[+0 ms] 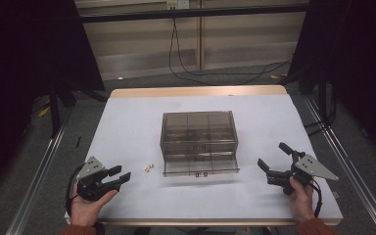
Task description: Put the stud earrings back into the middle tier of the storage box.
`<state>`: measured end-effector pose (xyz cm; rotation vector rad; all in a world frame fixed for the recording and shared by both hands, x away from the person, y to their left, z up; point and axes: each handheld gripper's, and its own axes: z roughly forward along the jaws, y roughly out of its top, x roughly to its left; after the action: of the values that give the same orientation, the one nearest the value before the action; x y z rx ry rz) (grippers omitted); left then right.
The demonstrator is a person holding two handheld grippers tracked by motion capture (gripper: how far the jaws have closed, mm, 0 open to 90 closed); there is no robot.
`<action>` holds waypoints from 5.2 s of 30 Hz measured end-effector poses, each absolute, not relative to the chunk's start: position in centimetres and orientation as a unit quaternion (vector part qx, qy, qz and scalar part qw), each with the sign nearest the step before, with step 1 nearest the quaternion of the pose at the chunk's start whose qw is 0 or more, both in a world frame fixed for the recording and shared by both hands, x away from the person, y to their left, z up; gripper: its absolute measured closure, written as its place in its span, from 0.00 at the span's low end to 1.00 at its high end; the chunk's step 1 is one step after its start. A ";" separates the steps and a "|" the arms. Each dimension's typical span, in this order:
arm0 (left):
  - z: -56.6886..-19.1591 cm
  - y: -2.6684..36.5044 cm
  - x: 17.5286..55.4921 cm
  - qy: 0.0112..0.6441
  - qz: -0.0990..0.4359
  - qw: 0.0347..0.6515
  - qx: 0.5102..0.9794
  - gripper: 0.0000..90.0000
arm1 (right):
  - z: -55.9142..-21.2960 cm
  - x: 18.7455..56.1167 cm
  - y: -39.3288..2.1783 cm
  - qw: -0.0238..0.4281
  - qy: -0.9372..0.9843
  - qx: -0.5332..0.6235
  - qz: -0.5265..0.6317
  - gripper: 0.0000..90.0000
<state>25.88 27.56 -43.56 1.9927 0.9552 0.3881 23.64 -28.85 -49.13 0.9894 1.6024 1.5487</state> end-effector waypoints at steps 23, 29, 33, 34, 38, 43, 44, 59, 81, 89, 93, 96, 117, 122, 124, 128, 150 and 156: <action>-42.6 23.0 27.4 0.301 0.105 0.386 0.866 0.85 | -49.1 23.7 -28.9 0.342 0.616 0.381 0.599 0.02; -42.4 21.8 28.4 0.290 0.099 0.356 0.883 0.86 | -49.1 23.6 -28.8 0.344 0.619 0.377 0.597 0.03; -42.3 21.5 29.3 0.291 0.089 0.336 0.892 0.86 | -49.1 23.7 -28.8 0.343 0.619 0.378 0.597 0.03; -42.1 21.4 29.8 0.293 0.088 0.324 0.895 0.87 | -49.1 23.7 -28.8 0.343 0.619 0.378 0.597 0.03; -42.1 21.5 30.4 0.298 0.074 0.316 0.898 0.89 | -49.1 23.6 -28.8 0.343 0.619 0.379 0.596 0.03; -42.6 21.1 31.4 0.296 0.052 0.288 0.909 0.90 | -49.1 23.6 -28.8 0.344 0.619 0.378 0.596 0.03; -42.5 21.1 31.7 0.293 0.054 0.278 0.913 0.90 | -49.1 23.7 -28.8 0.343 0.619 0.378 0.597 0.03; -43.0 20.4 34.0 0.294 0.022 0.214 0.931 0.89 | -49.1 23.7 -28.8 0.343 0.620 0.377 0.597 0.03; -42.9 19.6 35.2 0.260 0.003 0.169 0.951 0.90 | -49.1 23.6 -28.8 0.343 0.619 0.378 0.596 0.03; -43.3 18.3 35.6 0.245 0.004 0.145 0.959 0.89 | -49.1 23.6 -28.8 0.343 0.619 0.378 0.597 0.03; -43.5 17.9 35.6 0.240 0.003 0.134 0.961 0.89 | -49.1 23.6 -28.8 0.342 0.619 0.378 0.597 0.03; -43.9 17.9 36.0 0.245 0.004 0.126 0.961 0.89 | -49.1 23.6 -28.8 0.342 0.619 0.378 0.597 0.03; -43.6 19.7 35.3 0.271 -0.003 0.184 0.945 0.95 | -49.1 23.6 -28.8 0.342 0.619 0.378 0.597 0.03; -43.2 20.8 34.3 0.286 0.004 0.236 0.929 0.95 | -49.1 23.6 -28.8 0.343 0.619 0.377 0.598 0.03; -43.0 21.2 33.8 0.286 0.006 0.252 0.925 0.95 | -49.1 23.6 -28.8 0.343 0.619 0.378 0.598 0.03; -42.7 21.9 32.9 0.295 0.014 0.300 0.907 0.95 | -49.1 23.6 -28.8 0.343 0.618 0.378 0.597 0.03; -41.6 21.8 29.8 0.296 0.046 0.419 0.857 0.95 | -49.1 23.6 -28.8 0.345 0.618 0.378 0.597 0.03; -41.0 20.5 30.1 0.279 0.044 0.426 0.859 0.95 | -49.1 23.6 -28.8 0.344 0.619 0.378 0.597 0.03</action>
<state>30.11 20.47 -40.96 2.1484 0.6982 0.1100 23.62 -28.80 -49.13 0.9811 1.6072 1.5504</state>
